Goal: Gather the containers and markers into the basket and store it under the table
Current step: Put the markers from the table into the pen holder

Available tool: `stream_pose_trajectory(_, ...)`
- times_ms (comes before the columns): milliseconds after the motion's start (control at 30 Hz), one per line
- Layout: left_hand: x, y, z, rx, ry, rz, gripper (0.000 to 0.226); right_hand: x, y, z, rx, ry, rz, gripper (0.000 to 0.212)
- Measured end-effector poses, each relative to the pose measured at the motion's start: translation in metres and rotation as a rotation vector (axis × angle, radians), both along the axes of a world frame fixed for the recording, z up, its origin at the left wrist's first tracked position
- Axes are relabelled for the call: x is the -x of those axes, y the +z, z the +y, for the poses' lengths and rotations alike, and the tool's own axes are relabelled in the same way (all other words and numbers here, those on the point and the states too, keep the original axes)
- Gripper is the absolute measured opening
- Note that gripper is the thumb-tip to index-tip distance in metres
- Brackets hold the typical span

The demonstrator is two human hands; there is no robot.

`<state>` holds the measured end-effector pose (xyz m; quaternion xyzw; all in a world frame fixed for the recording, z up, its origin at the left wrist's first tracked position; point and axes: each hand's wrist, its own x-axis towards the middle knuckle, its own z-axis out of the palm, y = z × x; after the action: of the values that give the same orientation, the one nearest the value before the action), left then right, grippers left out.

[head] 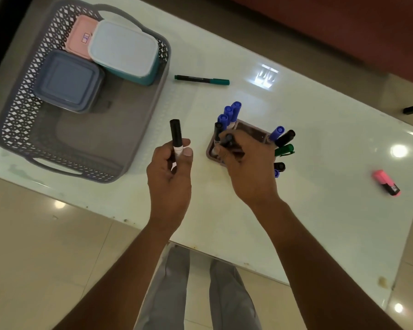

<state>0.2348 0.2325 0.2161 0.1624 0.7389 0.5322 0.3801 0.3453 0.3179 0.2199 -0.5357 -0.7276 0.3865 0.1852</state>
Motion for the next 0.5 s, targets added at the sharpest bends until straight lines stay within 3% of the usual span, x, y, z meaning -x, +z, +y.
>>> stream_pose_trajectory(167,-0.002,0.008,0.009,0.001,-0.051,0.068,0.014,0.004,-0.011,-0.017,-0.054,0.042,-0.155,0.017)
stream_pose_trajectory(400,-0.003,0.018,0.015,-0.038,-0.185,0.164,0.019,0.008,0.003,-0.023,-0.080,-0.028,-0.089,0.013)
stream_pose_trajectory(500,-0.010,0.026,0.013,-0.093,-0.223,0.190,0.024,0.001,0.022,-0.019,0.006,-0.209,0.046,0.029)
